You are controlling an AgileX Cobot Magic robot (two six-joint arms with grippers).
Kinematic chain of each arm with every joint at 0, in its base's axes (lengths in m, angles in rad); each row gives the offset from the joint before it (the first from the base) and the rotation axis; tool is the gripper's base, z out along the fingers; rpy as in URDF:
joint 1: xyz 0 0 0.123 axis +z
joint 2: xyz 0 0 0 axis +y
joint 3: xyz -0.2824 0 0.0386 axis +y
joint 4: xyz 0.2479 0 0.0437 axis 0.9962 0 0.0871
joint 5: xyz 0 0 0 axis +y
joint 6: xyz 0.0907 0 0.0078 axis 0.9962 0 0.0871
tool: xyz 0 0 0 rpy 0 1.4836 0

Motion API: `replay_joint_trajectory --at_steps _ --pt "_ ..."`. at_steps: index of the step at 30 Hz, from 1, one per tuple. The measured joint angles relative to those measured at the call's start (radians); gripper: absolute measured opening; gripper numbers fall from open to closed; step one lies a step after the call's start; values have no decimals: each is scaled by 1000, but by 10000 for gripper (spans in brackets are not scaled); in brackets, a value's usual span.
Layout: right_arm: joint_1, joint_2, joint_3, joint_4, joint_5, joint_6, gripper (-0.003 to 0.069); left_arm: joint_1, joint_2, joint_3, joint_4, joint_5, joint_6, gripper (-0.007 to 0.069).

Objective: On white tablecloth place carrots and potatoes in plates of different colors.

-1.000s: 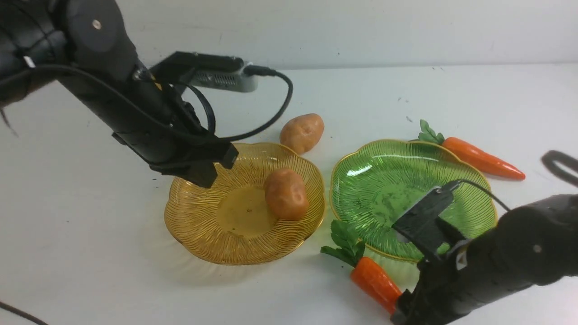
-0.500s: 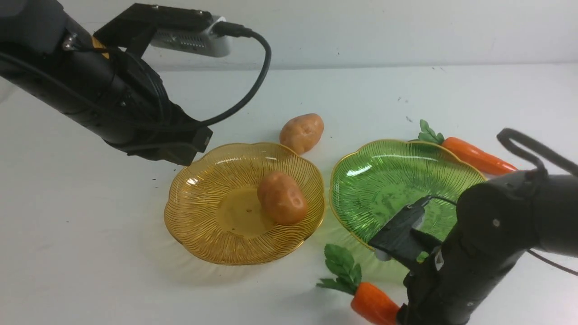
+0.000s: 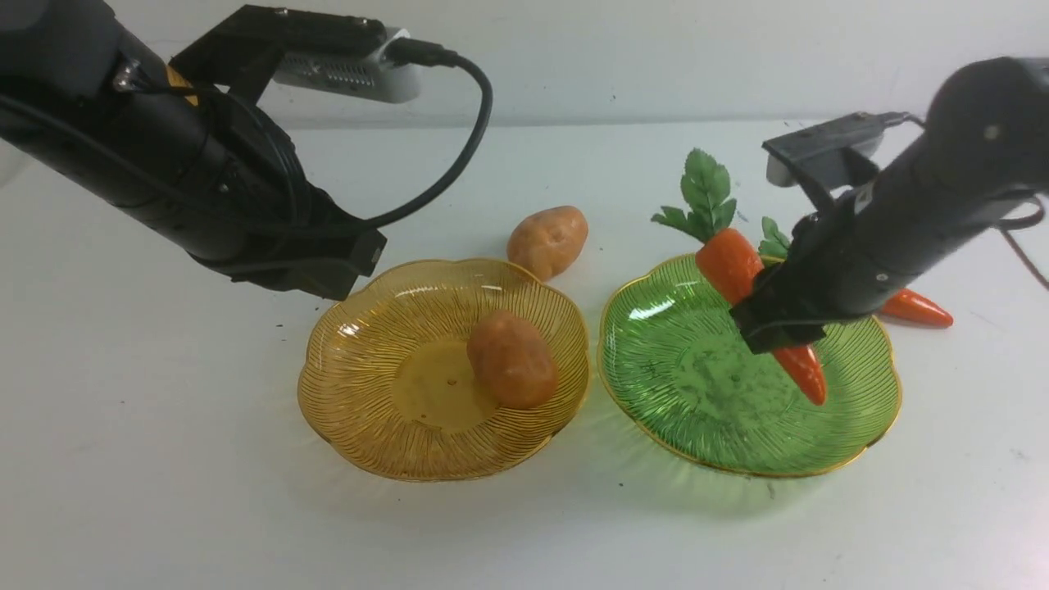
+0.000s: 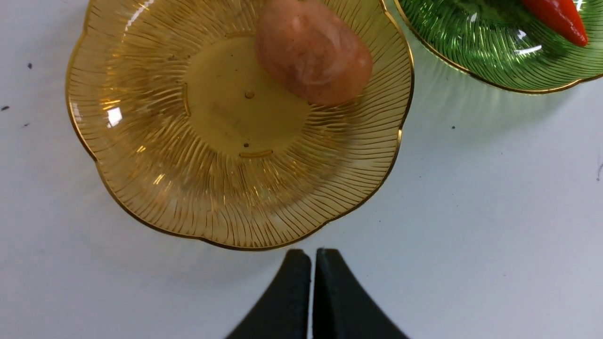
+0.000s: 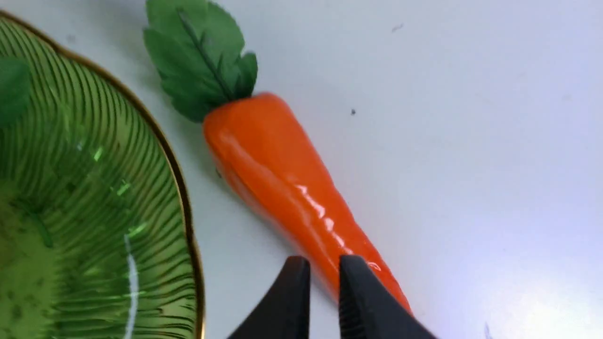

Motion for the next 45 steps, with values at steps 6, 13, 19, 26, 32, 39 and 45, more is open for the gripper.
replay_joint_trajectory --at_steps 6,13,19,26,32,39,45 --pt "-2 94 -1 -26 -59 -25 426 0 0 0 2 18 0 -3" --pt "-2 164 -5 -34 -112 -12 500 0 0 0 3 19 3 -3" --pt "-2 172 -85 -64 27 105 262 0 0 0 3 17 3 -3" --pt "2 90 -269 -9 284 314 265 0 2 0 3 -10 3 -3" --pt "63 -47 -189 76 305 415 265 0 37 0 1 -51 5 -3" --pt "167 -67 -7 69 318 435 265 0 136 -15 0 -69 25 -3" --pt "222 -41 38 58 320 432 286 0 265 -128 -12 -69 61 -3"
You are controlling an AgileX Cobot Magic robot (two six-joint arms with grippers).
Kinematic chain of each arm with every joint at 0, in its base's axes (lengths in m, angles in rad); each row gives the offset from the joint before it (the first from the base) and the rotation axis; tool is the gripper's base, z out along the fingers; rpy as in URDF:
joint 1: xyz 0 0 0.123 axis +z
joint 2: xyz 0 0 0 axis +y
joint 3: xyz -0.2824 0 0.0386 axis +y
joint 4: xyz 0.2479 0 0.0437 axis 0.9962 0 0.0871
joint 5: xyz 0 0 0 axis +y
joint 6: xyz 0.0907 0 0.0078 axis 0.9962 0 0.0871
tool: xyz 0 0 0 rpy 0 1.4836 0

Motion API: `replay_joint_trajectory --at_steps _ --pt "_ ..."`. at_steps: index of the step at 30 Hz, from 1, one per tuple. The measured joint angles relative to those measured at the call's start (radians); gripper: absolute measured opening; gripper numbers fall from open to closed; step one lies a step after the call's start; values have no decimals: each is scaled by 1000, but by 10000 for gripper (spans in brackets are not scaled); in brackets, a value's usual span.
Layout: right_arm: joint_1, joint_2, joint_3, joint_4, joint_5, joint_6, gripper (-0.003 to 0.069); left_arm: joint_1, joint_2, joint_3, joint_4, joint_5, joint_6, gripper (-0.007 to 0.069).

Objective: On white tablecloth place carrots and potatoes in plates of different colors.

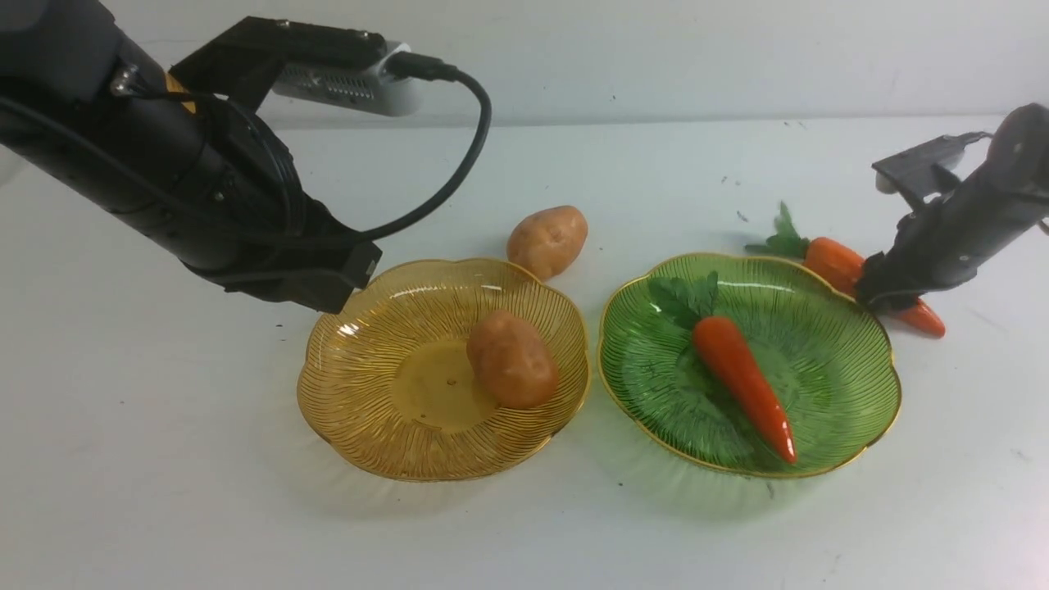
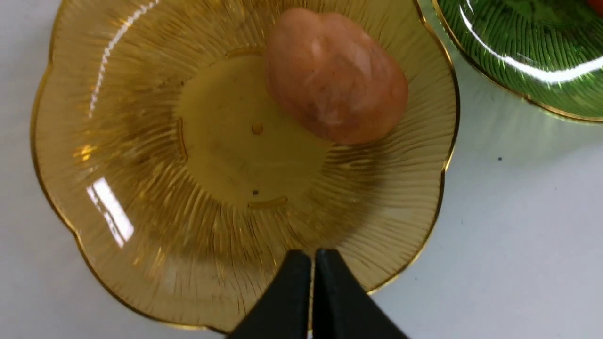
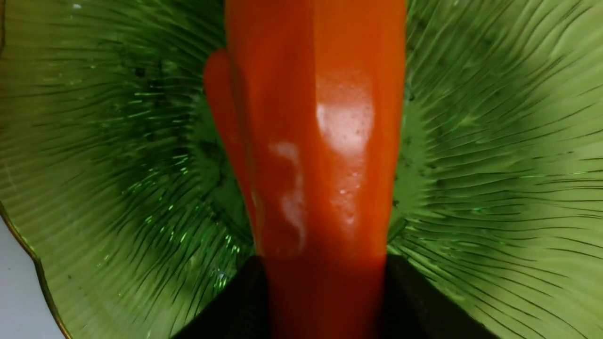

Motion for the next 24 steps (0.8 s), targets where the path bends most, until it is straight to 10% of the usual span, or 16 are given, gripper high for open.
replay_joint_trajectory --at_steps 12,24 --pt "17 6 0 -80 -5 62 579 -1 343 -469 -30 131 72 -3" --pt "17 -144 7 -5 -7 49 532 -67 619 -782 -40 75 207 69"
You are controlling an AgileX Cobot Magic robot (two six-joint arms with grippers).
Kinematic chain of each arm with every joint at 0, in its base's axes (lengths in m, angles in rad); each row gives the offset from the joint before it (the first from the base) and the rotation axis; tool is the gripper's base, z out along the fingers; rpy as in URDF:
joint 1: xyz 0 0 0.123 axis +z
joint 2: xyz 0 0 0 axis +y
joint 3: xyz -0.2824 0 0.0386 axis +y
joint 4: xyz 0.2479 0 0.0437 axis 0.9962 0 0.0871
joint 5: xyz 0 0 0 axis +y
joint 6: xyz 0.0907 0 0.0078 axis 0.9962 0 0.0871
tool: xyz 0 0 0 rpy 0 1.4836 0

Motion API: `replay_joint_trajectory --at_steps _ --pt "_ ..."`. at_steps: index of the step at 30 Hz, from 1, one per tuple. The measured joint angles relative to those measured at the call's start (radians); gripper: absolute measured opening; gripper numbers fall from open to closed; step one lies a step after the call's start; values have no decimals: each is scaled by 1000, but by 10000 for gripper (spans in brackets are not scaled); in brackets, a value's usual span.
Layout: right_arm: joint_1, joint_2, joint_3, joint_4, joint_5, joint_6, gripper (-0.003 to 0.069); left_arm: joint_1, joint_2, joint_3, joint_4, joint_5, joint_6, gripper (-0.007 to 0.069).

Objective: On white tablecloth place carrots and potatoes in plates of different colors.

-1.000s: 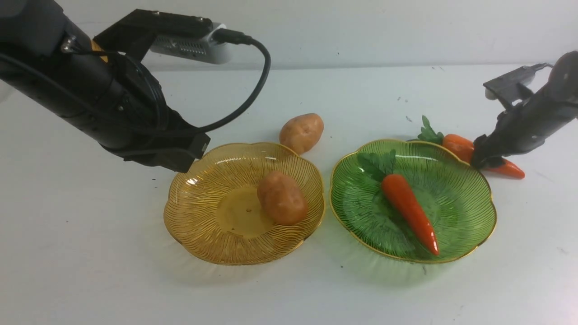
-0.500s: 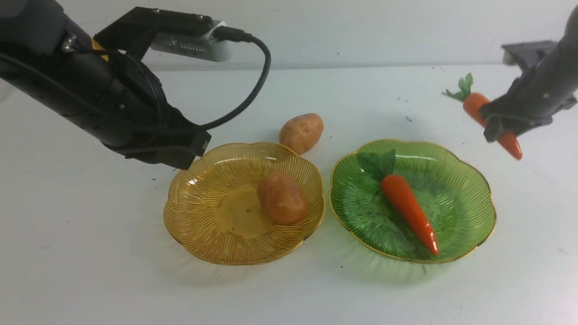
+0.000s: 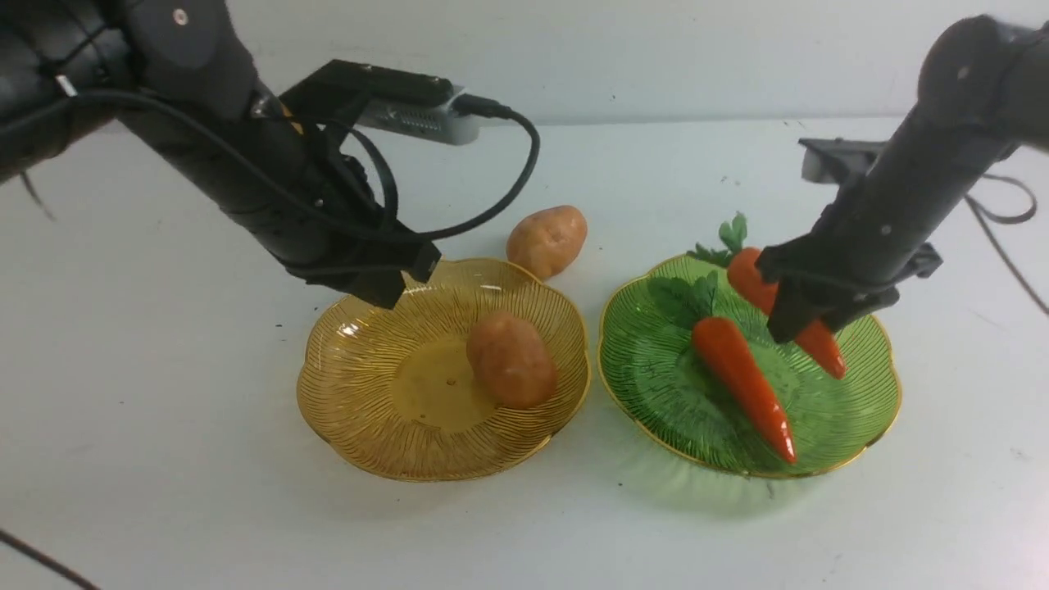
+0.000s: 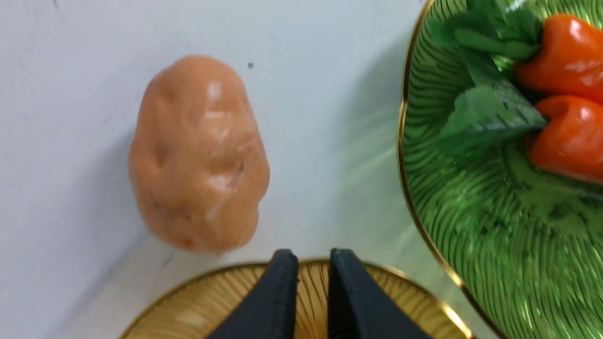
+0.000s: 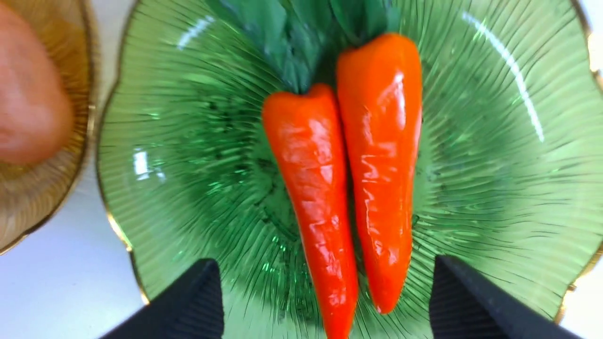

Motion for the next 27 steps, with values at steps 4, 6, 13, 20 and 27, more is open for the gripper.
replay_joint_trajectory --at_steps 4,6,13,20,27 --pt "0 -45 0 -7 4 -15 506 -25 60 -18 28 -121 9 242" --pt "0 -61 0 -17 5 -19 501 -28 77 -18 65 -154 7 335" --pt "0 -79 0 -26 9 -22 496 -29 107 -23 191 -271 -66 654" --pt "0 -79 0 -27 10 -22 496 -34 198 -23 198 -350 -101 683" --pt "0 -79 0 -26 12 -22 496 -36 225 -23 187 -358 -101 608"
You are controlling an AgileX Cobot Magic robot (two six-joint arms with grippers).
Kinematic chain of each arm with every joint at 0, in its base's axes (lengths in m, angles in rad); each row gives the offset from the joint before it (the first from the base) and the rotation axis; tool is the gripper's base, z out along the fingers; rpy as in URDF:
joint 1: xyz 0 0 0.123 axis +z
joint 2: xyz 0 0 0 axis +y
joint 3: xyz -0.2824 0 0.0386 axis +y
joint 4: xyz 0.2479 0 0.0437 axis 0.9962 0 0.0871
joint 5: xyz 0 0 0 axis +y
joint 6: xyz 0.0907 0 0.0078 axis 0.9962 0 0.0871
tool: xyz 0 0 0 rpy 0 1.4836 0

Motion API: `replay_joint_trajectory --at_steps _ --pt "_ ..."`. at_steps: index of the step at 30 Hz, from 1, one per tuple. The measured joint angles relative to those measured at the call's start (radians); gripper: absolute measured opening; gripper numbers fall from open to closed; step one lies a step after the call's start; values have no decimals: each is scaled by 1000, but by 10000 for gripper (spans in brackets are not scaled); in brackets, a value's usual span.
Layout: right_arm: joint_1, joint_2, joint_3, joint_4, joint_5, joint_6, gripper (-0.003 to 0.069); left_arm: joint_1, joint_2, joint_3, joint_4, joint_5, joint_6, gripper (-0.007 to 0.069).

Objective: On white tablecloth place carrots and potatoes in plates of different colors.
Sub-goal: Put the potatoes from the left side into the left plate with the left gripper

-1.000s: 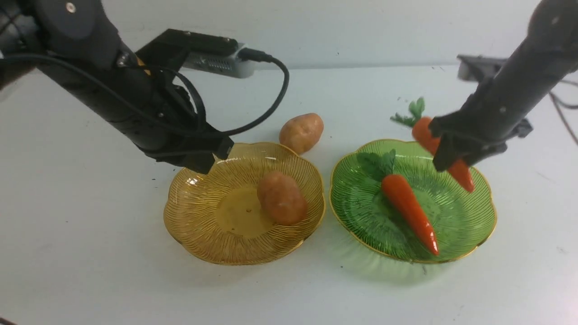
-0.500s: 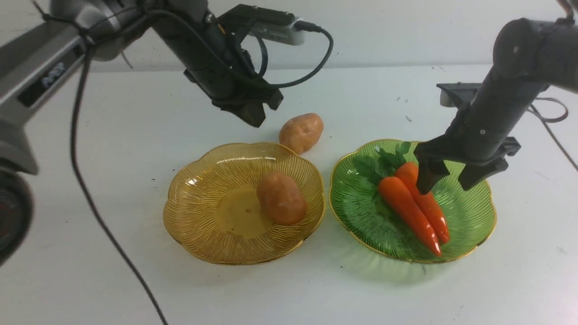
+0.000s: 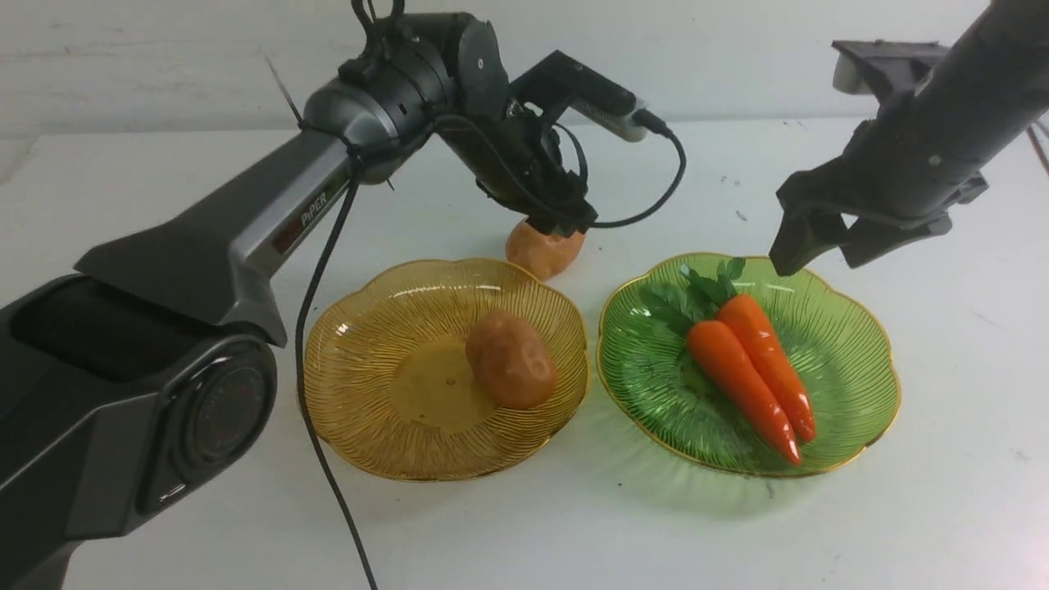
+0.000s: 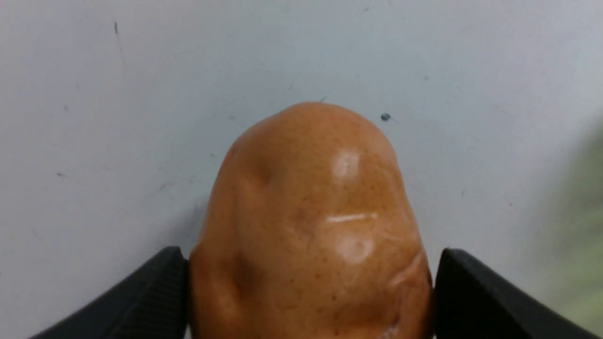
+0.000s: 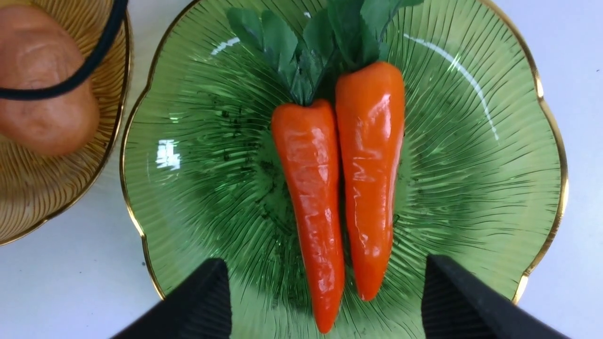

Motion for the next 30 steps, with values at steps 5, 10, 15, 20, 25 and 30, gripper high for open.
replay_joint_trajectory --at_steps 5,10,15,20,25,30 --pt "0 0 0 0 0 0 496 -7 0 -1 -23 17 18 457" --pt "0 0 0 4 0 0 496 -21 -14 -11 -32 82 26 401" --pt "0 0 0 15 0 0 496 -23 -65 -40 -27 163 14 400" --pt "0 0 0 48 1 0 496 -23 -193 -82 7 280 -17 399" --pt "0 -1 0 98 2 0 496 -22 -336 -86 144 457 -50 399" --pt "0 -18 0 110 3 0 496 63 -543 190 145 467 -225 399"
